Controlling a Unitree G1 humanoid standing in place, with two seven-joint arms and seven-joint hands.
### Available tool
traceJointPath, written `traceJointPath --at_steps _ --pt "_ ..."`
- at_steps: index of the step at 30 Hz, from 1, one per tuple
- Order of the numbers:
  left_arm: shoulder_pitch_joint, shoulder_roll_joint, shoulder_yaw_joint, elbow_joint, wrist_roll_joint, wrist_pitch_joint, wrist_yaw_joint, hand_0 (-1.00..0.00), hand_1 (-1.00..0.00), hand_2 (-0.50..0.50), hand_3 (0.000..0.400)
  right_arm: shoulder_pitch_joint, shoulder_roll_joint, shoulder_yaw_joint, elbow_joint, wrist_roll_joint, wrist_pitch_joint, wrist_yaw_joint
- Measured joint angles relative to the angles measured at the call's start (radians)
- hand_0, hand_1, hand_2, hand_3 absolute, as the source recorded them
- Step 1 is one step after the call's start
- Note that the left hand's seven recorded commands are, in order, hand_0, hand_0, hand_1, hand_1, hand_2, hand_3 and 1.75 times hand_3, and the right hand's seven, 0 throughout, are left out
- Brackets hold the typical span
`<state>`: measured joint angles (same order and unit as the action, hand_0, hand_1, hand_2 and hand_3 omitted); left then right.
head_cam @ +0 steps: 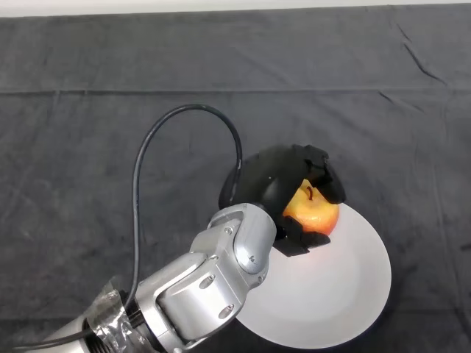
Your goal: Move the apple to the plate
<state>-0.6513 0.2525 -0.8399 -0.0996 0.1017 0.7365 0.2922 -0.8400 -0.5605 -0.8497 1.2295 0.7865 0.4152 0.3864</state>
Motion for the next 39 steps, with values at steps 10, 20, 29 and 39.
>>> traceJointPath --at_steps 10,20,29,39 --pt "-0.014 0.013 -0.020 0.000 -0.010 -0.053 -0.079 -1.00 -1.00 0.00 0.400 0.000 0.000 0.0000 0.000 0.0000 0.000 0.0000" --pt "-0.035 0.027 -0.026 0.000 -0.032 -0.057 -0.164 -0.04 0.00 -0.02 0.017 0.000 0.000 0.0000 0.000 0.0000 0.000 0.0000" --pt "-0.036 0.039 -0.024 0.000 -0.041 -0.017 -0.195 0.00 0.00 0.00 0.000 0.000 0.000 -0.0001 0.000 0.0000 0.000 0.0000" --pt "-0.036 0.072 0.150 -0.018 -0.036 -0.008 -0.131 0.00 0.00 0.00 0.000 0.000 0.000 -0.0002 0.000 0.0000 0.000 0.0001"
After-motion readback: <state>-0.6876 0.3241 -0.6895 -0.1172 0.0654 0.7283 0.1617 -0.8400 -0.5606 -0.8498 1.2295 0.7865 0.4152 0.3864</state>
